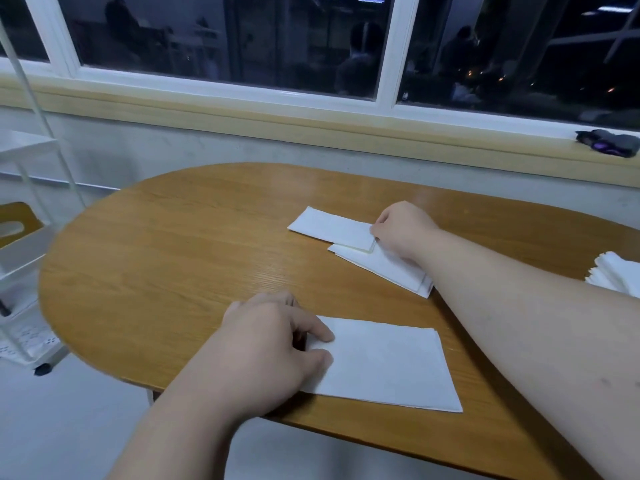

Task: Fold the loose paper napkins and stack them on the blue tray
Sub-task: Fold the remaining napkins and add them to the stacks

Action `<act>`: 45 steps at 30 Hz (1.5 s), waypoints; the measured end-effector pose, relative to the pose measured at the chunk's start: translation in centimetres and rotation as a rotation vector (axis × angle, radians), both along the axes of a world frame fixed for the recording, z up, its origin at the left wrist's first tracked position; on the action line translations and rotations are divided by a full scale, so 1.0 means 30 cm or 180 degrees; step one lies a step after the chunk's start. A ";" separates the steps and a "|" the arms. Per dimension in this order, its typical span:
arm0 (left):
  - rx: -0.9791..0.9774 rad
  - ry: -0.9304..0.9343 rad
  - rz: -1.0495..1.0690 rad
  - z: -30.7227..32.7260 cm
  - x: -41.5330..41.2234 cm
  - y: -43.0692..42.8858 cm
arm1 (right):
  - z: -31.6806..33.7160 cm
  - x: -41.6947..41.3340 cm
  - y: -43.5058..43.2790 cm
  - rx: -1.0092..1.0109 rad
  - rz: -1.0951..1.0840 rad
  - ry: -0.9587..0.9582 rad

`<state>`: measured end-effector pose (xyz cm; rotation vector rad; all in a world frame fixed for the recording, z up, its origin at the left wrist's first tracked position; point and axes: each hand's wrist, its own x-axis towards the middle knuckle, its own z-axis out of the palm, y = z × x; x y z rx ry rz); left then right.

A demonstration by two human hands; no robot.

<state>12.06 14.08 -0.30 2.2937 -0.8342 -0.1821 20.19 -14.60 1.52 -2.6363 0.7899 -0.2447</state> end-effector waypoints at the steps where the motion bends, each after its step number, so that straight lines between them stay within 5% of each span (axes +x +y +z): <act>1: -0.0009 0.0000 -0.0017 -0.002 0.002 0.000 | -0.004 0.015 -0.005 0.0023 -0.0047 0.0013; 15: -0.0072 -0.0164 -0.0103 -0.005 0.007 0.005 | -0.005 0.060 -0.014 -0.0434 -0.0047 0.0043; 23: -0.0070 -0.0042 -0.0031 -0.010 0.010 0.004 | 0.107 -0.102 0.065 -0.0089 0.0386 -0.0892; 30: -0.0411 -0.0192 0.0173 -0.008 0.013 -0.003 | 0.145 -0.323 0.150 0.0867 0.0606 -0.1536; 33: -0.0521 -0.0245 0.0252 -0.004 0.009 -0.004 | 0.164 -0.431 0.183 0.1071 0.0714 -0.1638; 38: -0.0628 -0.0189 0.0236 0.017 -0.010 -0.007 | 0.137 -0.592 0.215 0.0454 0.0947 -0.1226; 45: -0.0969 0.0080 -0.0151 0.059 -0.071 -0.013 | 0.168 -0.729 0.258 0.1046 0.1019 -0.1757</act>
